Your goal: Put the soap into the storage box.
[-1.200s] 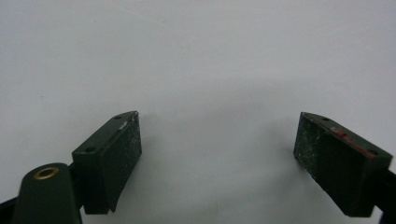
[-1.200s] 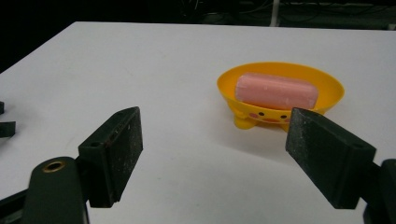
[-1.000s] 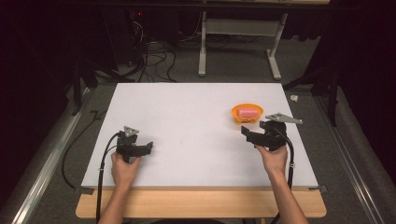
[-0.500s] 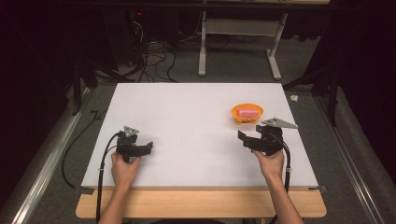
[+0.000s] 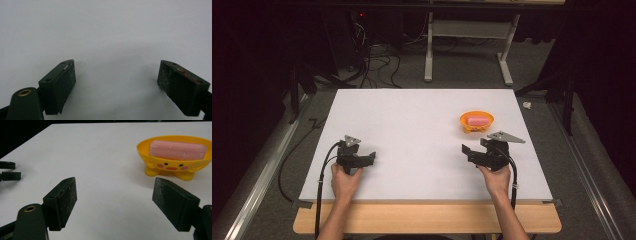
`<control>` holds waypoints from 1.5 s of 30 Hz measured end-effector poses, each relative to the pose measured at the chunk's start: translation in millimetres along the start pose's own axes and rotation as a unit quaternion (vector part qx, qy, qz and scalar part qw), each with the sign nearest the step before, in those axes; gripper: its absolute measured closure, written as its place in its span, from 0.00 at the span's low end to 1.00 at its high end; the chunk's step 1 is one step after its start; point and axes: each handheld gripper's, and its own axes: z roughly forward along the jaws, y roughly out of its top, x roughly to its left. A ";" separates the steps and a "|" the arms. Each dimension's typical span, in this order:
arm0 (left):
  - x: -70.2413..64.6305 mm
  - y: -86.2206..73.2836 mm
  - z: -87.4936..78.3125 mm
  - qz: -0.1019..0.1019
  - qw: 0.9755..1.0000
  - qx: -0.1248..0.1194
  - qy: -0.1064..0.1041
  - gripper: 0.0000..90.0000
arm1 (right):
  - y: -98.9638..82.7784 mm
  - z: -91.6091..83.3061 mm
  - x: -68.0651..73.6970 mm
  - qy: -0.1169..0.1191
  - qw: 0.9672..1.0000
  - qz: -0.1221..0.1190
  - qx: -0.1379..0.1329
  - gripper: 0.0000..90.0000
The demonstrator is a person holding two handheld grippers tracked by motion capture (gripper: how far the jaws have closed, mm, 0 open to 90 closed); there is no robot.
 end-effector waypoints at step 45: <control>0.3 0.1 0.0 0.000 1.000 0.001 -0.001 0.17 | -31.8 44.6 8.2 -0.055 0.995 -0.053 0.067 0.23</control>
